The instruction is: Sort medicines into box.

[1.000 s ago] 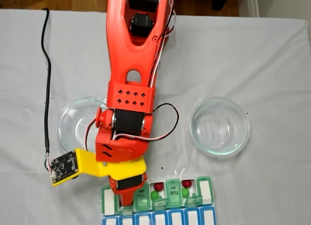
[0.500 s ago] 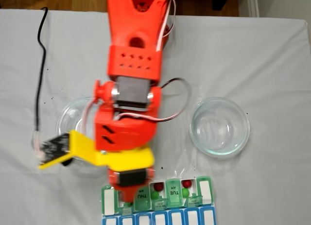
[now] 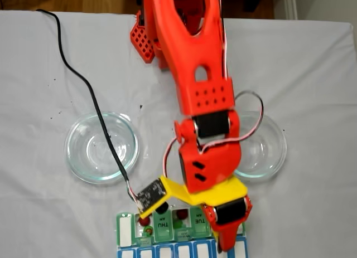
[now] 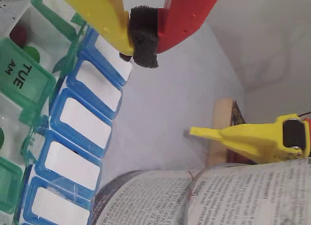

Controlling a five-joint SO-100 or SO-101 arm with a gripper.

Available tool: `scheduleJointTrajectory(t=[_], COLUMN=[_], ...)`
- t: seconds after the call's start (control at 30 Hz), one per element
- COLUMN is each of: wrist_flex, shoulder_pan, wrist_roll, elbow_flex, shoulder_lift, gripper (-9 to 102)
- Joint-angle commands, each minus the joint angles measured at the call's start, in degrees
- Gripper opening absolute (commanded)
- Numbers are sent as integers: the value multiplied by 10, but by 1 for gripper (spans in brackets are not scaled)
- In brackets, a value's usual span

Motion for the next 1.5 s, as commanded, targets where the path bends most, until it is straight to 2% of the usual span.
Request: scheduleJointTrajectory(t=[0.0,0.33,0.63,0.97,1.13,1.47], wrist_flex=[-12,102,293,454,490,497], shoulder_pan=[-12,-40,-25,-20,-28,-47], wrist_roll=[1,-51,-62,-92,-105,-119], elbow_flex=[-69,-101,-224,-294,-297,-258], shoulder_lift=[-6,-19,-88,-132,-140,-192], gripper=[0,0,0,0,0,0])
